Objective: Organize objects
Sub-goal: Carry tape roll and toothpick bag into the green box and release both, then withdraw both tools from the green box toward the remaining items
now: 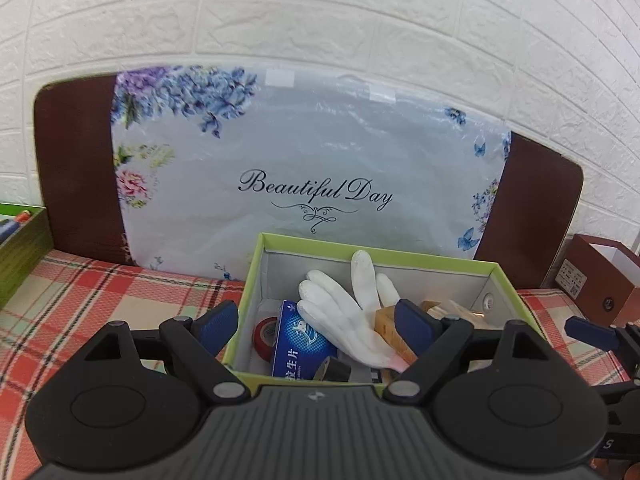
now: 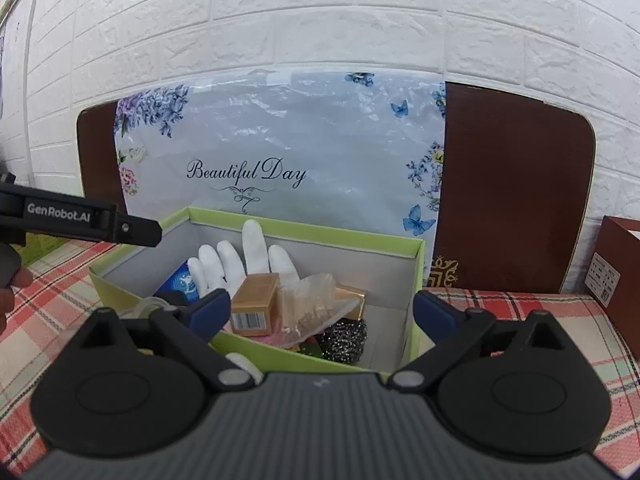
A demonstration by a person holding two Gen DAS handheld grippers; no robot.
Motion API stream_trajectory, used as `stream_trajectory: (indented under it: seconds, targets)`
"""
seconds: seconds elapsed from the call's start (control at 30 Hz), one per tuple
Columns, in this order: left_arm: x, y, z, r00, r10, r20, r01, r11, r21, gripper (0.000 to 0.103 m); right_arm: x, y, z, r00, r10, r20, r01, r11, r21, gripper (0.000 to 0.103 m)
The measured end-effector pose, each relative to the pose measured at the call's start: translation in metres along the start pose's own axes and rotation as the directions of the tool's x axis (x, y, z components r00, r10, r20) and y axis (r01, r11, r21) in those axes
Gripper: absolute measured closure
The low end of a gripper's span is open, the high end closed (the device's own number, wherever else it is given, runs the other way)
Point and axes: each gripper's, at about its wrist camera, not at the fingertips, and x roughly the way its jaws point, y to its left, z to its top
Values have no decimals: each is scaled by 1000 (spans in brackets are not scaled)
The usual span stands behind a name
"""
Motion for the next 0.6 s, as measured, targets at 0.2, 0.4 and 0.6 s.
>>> stream_trajectory:
  seconds: [0.2,0.4,0.6]
  targets:
    - [-50,-14,1,998,63,-11,-63,998,14,14,-51,2,10,999,8,52,-8,1000,14,0]
    - [-96,-25,-13,999,41,16,-41,999,33,13,-106,11,8,996,14,89,-15,1000,10,0]
    - [-130,-30,-36,1000,11,19,-12,999,40,13,-145,23,-8,996,18,86,-19,1000,13,0]
